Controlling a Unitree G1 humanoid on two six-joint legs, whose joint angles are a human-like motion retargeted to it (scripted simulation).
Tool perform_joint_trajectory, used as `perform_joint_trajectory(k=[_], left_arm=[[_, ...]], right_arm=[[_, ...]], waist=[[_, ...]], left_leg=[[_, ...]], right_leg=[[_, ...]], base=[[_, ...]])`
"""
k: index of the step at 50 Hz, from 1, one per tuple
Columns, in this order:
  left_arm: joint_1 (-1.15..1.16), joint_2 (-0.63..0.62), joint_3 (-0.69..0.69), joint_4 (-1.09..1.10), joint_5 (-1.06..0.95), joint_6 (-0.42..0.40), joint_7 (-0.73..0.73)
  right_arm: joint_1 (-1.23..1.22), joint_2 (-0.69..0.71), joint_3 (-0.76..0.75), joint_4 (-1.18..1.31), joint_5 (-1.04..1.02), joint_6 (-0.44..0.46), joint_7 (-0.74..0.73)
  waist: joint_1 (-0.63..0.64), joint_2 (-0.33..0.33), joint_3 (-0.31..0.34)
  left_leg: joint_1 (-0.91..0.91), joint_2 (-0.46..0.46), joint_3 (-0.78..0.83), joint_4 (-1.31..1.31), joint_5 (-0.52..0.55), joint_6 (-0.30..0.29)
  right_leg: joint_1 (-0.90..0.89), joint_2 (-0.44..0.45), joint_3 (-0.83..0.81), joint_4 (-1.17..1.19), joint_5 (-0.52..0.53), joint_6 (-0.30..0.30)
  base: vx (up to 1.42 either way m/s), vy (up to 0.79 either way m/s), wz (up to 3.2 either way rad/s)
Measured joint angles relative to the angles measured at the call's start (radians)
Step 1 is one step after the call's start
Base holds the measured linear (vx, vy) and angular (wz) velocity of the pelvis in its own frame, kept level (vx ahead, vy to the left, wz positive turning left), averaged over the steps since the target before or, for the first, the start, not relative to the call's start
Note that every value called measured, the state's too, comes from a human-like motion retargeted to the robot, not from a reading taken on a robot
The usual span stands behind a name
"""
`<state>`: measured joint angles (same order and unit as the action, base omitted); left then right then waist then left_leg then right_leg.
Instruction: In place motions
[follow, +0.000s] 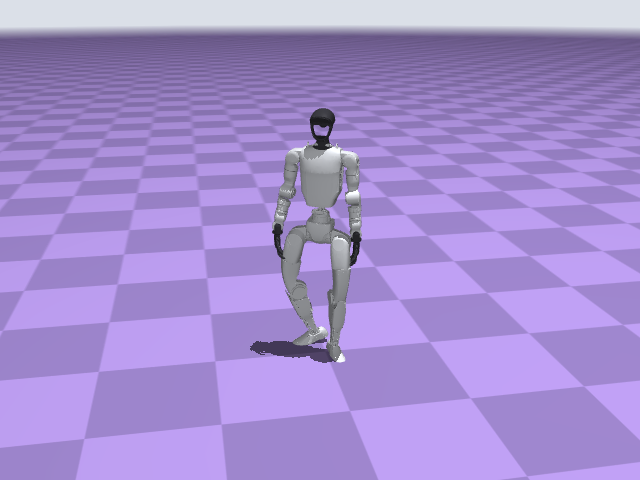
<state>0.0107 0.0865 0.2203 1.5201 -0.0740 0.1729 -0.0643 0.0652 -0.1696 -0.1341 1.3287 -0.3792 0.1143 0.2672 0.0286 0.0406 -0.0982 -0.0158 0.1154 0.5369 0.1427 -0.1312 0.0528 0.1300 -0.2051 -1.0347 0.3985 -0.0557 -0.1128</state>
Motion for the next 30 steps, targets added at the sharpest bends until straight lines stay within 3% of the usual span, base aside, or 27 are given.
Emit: perform_joint_trajectory(k=[3,5,8,12,16,20,22,23,25,27,30], left_arm=[[0.005,0.013,0.001,0.018,0.006,0.011,-0.015],[-0.002,0.029,0.007,0.022,0.017,0.019,-0.018],[-0.025,0.063,0.027,0.009,0.030,0.023,-0.015],[-0.041,0.100,0.030,-0.018,0.018,0.019,-0.025],[-0.066,0.129,0.036,-0.015,0.004,0.026,-0.028],[-0.083,0.125,0.030,-0.008,-0.007,0.032,-0.036],[-0.082,0.116,0.018,-0.007,-0.006,0.030,-0.044],[-0.079,0.111,0.011,-0.005,-0.002,0.029,-0.048],[-0.060,0.096,-0.007,0.000,0.015,0.028,-0.054],[-0.035,0.071,-0.031,0.013,0.016,0.025,-0.046],[-0.005,0.038,-0.054,0.043,-0.015,0.012,-0.034]], right_arm=[[-0.001,0.005,0.013,-0.007,-0.012,-0.001,-0.048],[-0.006,0.012,0.027,0.001,-0.001,-0.004,-0.064],[-0.026,0.030,0.051,0.025,0.015,-0.009,-0.049],[-0.039,0.050,0.080,0.034,0.008,-0.009,-0.042],[-0.038,0.059,0.101,0.030,-0.015,-0.018,-0.047],[-0.038,0.050,0.110,0.052,-0.037,-0.017,-0.046],[-0.038,0.043,0.103,0.076,-0.045,-0.013,-0.045],[-0.041,0.040,0.096,0.093,-0.048,-0.010,-0.044],[-0.036,0.035,0.070,0.126,-0.054,0.002,-0.039],[-0.028,0.030,0.035,0.146,-0.056,0.018,-0.036],[-0.024,0.032,-0.005,0.134,-0.029,0.028,-0.044]], waist=[[-0.054,0.035,-0.002],[-0.099,0.047,0.011],[-0.165,0.037,0.049],[-0.184,0.005,0.067],[-0.268,-0.028,0.071],[-0.309,-0.085,0.095],[-0.289,-0.111,0.109],[-0.255,-0.114,0.108],[-0.193,-0.116,0.088],[-0.140,-0.112,0.067],[-0.109,-0.107,0.061]], left_leg=[[-0.045,0.019,-0.078,0.032,-0.003,0.013],[-0.080,0.019,-0.145,0.057,0.000,0.027],[-0.113,-0.005,-0.238,0.060,0.020,0.044],[-0.148,-0.035,-0.290,0.044,0.047,0.048],[-0.182,-0.097,-0.392,0.016,0.082,0.041],[-0.138,-0.182,-0.454,-0.033,0.114,0.031],[-0.088,-0.220,-0.468,-0.070,0.127,0.032],[-0.066,-0.222,-0.456,-0.092,0.133,0.030],[-0.041,-0.235,-0.447,-0.118,0.138,0.035],[-0.030,-0.244,-0.465,-0.118,0.134,0.044],[-0.017,-0.250,-0.494,-0.103,0.126,0.053]], right_leg=[[-0.060,-0.041,0.109,0.148,0.022,-0.082],[-0.103,-0.050,0.198,0.214,0.008,-0.067],[-0.210,0.043,0.446,0.219,-0.013,-0.018],[-0.262,0.158,0.640,0.080,-0.024,0.000],[-0.330,0.250,0.923,-0.072,-0.045,0.103],[-0.335,0.283,1.230,-0.226,-0.062,0.222],[-0.314,0.259,1.252,-0.279,0.049,0.253],[-0.299,0.252,1.240,-0.280,0.025,0.249],[-0.281,0.199,1.011,-0.278,0.012,0.236],[-0.261,0.206,1.081,-0.292,0.012,0.245],[-0.233,0.191,1.054,-0.307,0.020,0.255]], base=[[0.27,0.14,1.73],[0.11,0.00,2.02],[0.05,-0.11,2.02],[0.00,-0.18,1.26],[0.00,-0.19,2.00],[0.06,-0.12,1.68],[0.16,-0.08,0.72],[0.23,-0.07,0.00],[0.28,-0.04,-0.12],[0.27,-0.01,0.09],[0.13,-0.01,0.38]])
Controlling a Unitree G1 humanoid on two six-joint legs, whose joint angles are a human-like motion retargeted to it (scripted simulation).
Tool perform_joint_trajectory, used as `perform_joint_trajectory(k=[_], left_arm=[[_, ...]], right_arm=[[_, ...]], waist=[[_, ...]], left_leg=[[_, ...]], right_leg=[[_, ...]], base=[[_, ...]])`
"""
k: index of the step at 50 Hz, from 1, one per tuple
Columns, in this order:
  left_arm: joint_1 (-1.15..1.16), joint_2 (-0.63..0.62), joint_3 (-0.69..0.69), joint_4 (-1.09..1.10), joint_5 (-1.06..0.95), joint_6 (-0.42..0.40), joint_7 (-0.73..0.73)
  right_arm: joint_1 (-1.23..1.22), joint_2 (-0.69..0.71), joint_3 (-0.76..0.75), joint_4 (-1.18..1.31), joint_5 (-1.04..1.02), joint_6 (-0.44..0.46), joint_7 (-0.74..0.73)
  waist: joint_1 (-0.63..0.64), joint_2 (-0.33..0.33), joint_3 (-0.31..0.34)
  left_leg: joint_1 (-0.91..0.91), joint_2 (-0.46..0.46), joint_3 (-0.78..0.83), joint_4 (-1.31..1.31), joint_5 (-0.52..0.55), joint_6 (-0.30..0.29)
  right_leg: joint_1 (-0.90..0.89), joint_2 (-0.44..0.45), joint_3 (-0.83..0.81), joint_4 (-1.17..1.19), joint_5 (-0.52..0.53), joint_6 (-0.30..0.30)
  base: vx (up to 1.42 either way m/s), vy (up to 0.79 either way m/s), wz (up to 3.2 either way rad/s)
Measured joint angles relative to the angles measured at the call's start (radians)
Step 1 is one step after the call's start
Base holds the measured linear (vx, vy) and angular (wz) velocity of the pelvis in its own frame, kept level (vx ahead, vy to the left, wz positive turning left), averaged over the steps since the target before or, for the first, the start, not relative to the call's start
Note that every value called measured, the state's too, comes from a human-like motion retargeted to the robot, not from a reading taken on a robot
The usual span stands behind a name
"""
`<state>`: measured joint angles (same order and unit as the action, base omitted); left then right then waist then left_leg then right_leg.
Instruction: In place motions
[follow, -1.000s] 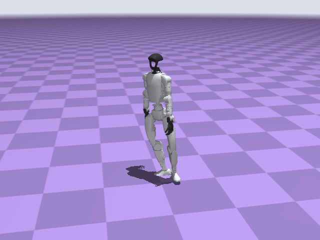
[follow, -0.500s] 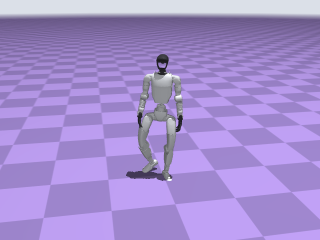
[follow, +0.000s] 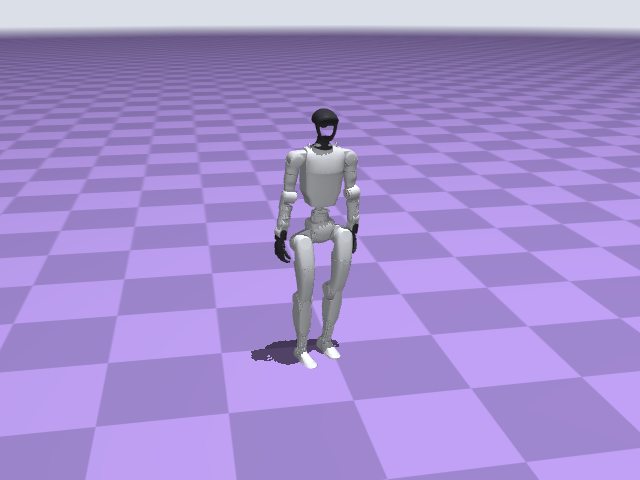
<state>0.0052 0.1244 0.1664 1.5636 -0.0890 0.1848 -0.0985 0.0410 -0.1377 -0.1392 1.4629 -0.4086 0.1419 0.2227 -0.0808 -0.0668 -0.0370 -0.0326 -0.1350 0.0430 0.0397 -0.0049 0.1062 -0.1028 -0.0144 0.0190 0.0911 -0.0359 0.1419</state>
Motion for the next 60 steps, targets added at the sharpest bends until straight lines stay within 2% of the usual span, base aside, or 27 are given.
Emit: perform_joint_trajectory(k=[5,20,35,60], left_arm=[[0.024,-0.019,0.059,0.057,0.007,0.016,-0.027],[-0.002,-0.016,0.028,0.008,0.002,0.019,-0.035],[-0.044,-0.018,-0.037,-0.043,0.020,0.004,-0.042],[0.002,-0.043,-0.033,0.044,0.049,0.020,-0.047]], right_arm=[[-0.023,0.019,0.044,-0.064,0.057,-0.018,0.000],[-0.027,0.028,0.126,-0.085,-0.041,-0.035,0.035],[0.007,0.012,0.082,0.038,-0.025,-0.007,0.002],[-0.001,0.012,0.091,-0.009,-0.002,-0.017,-0.006]], waist=[[-0.058,0.009,-0.003],[-0.021,0.040,-0.031],[0.004,0.065,-0.030],[0.076,0.082,-0.027]], left_leg=[[0.020,-0.008,-0.022,0.003,-0.007,0.003],[0.034,-0.002,-0.070,-0.012,-0.003,-0.006],[0.033,-0.006,-0.109,-0.019,0.010,-0.018],[0.022,-0.013,-0.158,-0.014,0.023,-0.043]], right_leg=[[0.046,-0.004,-0.032,-0.031,0.006,0.000],[0.068,0.004,-0.072,-0.029,0.013,-0.031],[0.084,0.002,-0.104,-0.031,0.022,-0.050],[0.107,-0.006,-0.149,-0.035,0.041,-0.077]], base=[[0.02,-0.01,0.25],[0.01,-0.01,0.10],[0.05,-0.04,0.07],[0.06,0.00,0.14]])
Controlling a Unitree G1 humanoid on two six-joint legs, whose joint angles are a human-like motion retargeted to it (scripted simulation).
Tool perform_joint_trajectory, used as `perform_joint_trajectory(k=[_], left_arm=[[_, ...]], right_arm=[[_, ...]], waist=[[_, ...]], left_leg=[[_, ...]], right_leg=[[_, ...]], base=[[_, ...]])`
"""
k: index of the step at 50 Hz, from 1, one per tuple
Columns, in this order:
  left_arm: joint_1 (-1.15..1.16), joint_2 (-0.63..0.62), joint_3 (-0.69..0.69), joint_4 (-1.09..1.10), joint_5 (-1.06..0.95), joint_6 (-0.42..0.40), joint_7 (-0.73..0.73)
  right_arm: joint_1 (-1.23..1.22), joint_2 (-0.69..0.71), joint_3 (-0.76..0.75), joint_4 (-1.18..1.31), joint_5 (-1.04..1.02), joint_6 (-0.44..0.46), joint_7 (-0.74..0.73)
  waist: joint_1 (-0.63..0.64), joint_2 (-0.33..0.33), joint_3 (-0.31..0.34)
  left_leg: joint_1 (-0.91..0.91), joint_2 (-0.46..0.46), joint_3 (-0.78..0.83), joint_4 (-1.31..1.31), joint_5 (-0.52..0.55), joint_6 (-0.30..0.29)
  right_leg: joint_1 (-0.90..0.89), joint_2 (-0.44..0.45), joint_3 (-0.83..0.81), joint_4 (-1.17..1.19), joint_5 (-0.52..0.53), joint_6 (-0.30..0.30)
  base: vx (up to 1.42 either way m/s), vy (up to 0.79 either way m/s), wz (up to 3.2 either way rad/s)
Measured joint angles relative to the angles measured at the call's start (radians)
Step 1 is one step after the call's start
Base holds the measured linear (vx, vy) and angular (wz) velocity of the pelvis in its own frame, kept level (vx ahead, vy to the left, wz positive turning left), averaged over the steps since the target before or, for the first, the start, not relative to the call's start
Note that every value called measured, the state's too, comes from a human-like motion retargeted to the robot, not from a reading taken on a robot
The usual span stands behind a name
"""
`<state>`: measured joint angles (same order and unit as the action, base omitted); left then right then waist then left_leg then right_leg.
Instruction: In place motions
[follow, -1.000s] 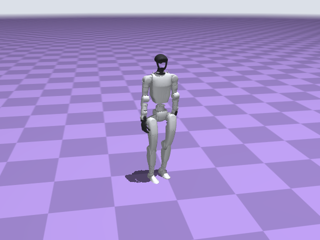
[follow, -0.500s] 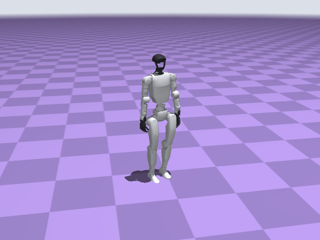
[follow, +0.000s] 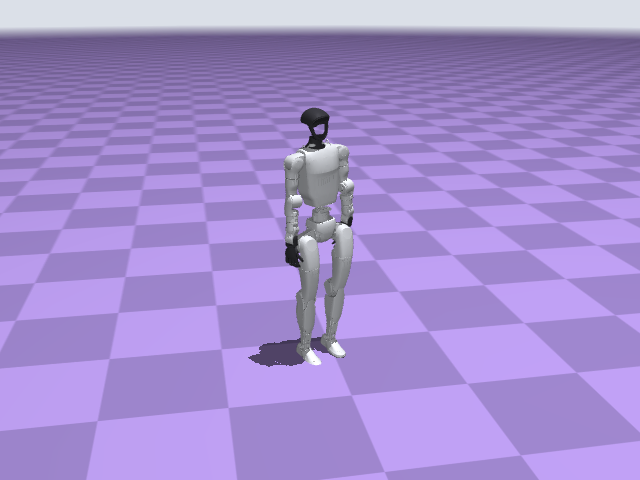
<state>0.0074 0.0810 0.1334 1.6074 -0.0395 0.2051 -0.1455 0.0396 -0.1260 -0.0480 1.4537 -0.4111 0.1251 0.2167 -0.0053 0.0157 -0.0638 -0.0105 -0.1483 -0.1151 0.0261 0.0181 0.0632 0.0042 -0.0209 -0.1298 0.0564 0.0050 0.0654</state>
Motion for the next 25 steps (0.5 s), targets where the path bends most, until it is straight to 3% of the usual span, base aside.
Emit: perform_joint_trajectory(k=[25], left_arm=[[-0.032,-0.009,-0.018,-0.050,-0.017,-0.008,-0.001]], right_arm=[[0.001,0.002,0.006,0.000,-0.003,-0.003,-0.005]], waist=[[0.008,-0.011,0.011]], left_leg=[[-0.065,0.016,-0.059,0.027,0.007,-0.059]], right_leg=[[-0.002,0.002,-0.079,-0.013,0.032,-0.021]], base=[[-0.06,-0.03,0.24]])
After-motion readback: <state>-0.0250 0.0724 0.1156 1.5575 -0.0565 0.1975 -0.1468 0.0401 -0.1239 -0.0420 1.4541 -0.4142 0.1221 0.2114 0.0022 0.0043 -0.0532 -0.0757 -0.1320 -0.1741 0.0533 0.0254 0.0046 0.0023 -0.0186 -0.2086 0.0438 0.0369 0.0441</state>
